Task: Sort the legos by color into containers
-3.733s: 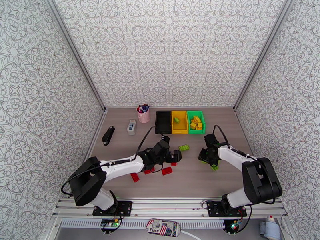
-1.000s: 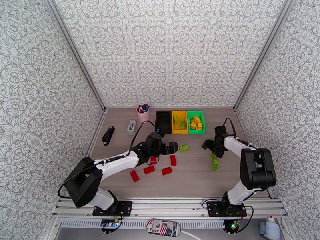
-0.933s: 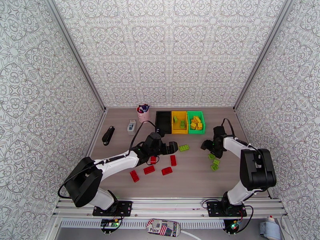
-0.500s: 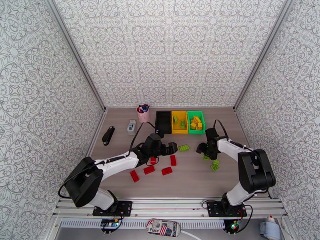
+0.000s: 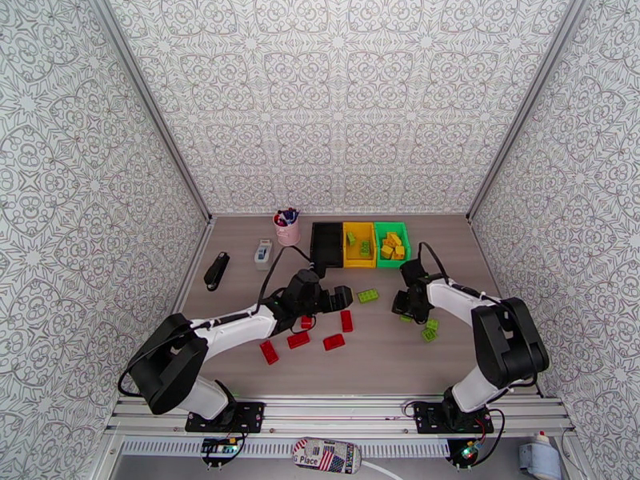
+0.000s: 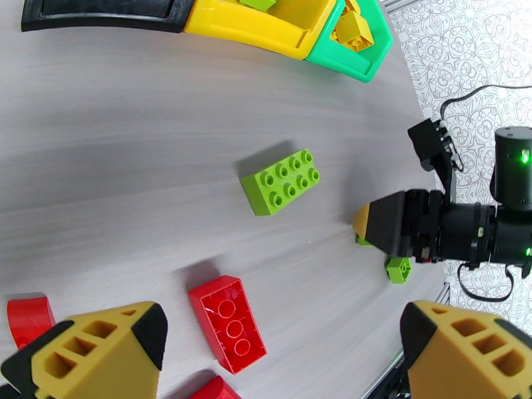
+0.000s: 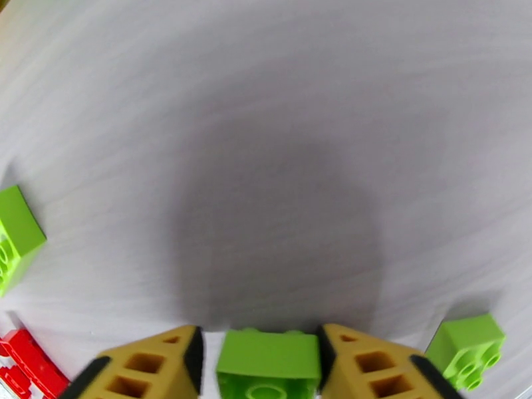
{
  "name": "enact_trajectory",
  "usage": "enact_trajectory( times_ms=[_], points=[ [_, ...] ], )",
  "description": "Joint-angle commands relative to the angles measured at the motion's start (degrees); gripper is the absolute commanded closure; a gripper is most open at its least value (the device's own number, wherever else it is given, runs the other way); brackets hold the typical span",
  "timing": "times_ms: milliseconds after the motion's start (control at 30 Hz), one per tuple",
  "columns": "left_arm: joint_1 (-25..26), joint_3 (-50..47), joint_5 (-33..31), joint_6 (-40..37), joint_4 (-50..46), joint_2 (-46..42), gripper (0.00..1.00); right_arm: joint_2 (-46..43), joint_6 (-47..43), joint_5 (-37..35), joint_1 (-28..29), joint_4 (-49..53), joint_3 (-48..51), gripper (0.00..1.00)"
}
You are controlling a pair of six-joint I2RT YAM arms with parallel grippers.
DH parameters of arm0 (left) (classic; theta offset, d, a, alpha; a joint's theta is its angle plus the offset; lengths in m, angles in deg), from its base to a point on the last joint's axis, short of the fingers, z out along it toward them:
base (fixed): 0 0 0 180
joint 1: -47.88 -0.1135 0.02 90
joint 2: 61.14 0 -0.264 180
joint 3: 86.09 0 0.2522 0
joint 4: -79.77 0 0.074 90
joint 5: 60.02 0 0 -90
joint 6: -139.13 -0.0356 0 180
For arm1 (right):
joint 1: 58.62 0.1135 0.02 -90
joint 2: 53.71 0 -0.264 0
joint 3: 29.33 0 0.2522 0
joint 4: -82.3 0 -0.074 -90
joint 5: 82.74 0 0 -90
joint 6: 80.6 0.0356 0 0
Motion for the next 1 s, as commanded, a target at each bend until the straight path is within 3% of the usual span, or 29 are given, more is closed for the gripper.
enact_trajectory(
  times_ms=[0,133,433,533,733,833,967],
  points=[
    [-0.6,-1.4,0.2,0.5,1.8,-0.8,0.02,-1.4,1.2,0.3,1.2,2.9,1.5,0.61],
    [-0.9,-1.2,0.6,0.5,1.9,-0.7,0.02,-2.8,2.3,2.6,1.7,2.0,0.5,0.72],
    [-3.5,5.8,3.2,-1.4,-1.1,4.1,0.01,-1.2,6.5,17.9,2.6,-6.4,-7.9,0.73],
    [-4.4,11.1,5.0,-2.9,-4.3,6.7,0.02,2.2,7.7,20.1,2.6,-7.2,-13.9,0.73],
    [-6.9,22.0,4.2,-5.2,-12.2,10.4,0.03,12.7,7.2,17.8,2.2,-2.0,-32.8,0.72],
    [-8.3,24.4,4.1,-5.6,-13.6,10.1,0.03,19.2,7.7,17.2,1.4,1.0,-43.6,0.68],
    [-9.0,25.0,3.9,-6.0,-14.5,8.6,0.03,28.0,7.2,16.2,0.6,7.5,-58.6,0.48]
  ],
)
